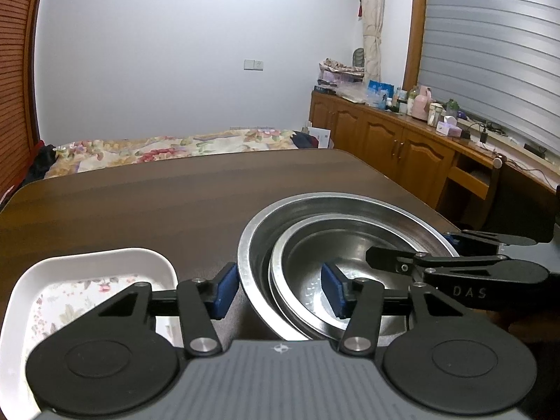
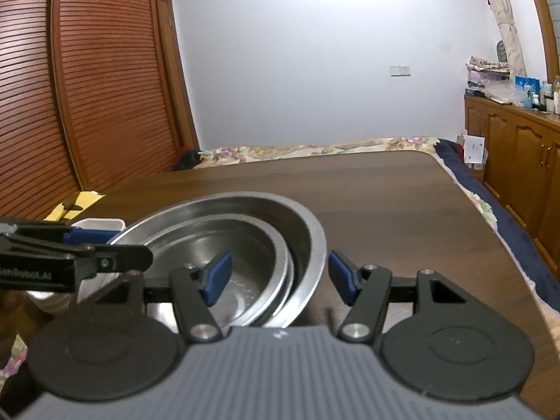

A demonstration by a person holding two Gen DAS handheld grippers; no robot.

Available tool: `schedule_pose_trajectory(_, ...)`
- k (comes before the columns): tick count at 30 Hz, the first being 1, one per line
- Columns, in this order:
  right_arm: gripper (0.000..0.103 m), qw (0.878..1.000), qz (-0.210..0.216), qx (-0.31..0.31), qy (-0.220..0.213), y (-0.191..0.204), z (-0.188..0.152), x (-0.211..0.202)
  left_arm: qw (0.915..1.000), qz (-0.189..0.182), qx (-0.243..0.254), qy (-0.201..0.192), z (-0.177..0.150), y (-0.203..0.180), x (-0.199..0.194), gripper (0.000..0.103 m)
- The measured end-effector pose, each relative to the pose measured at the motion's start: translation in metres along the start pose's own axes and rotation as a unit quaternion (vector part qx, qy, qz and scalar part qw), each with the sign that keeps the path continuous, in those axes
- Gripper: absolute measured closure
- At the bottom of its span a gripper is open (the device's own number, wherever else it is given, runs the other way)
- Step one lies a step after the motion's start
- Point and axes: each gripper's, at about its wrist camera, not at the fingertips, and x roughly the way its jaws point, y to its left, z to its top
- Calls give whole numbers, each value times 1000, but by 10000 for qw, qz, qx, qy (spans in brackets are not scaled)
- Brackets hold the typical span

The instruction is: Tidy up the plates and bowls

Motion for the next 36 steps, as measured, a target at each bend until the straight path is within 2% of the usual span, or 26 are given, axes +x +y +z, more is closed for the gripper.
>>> schedule_pose_trajectory(4,41,10000,55,9,10,-1,0,1,10000,17,-4,68,-3,0,3,49)
schedule_pose_trajectory(8,44,9999,106,110,22,-5,-1,2,9999,2,-5,168,-5,-2,7,57)
schedule_pose_trajectory(11,47,9997,126,206,34,-7,-3,3,9998,-7,44,201,-8,-4,8,58)
schedule_pose_trajectory(16,56,9996,164,219,5,-4,-4,3,9998,25,-26,178,-7,-1,8,62)
schedule_pose_trajectory(17,62,9996,178,204,-2,-3,-3,4,9998,55,-57,168,-7,0,8,64)
schedule_pose_trajectory(21,71,9994,152,308,-77,-6,-4,3,9998,96,-123,108,-6,4,5,68)
schedule_pose_trajectory(28,73,9987,174,375,-295,-5,3,-6,9999,121,-9,-119,7,0,-10,70)
schedule_pose_trajectory(36,73,9980,153,314,-527,4,31,-24,9992,107,96,-379,32,-3,-33,69)
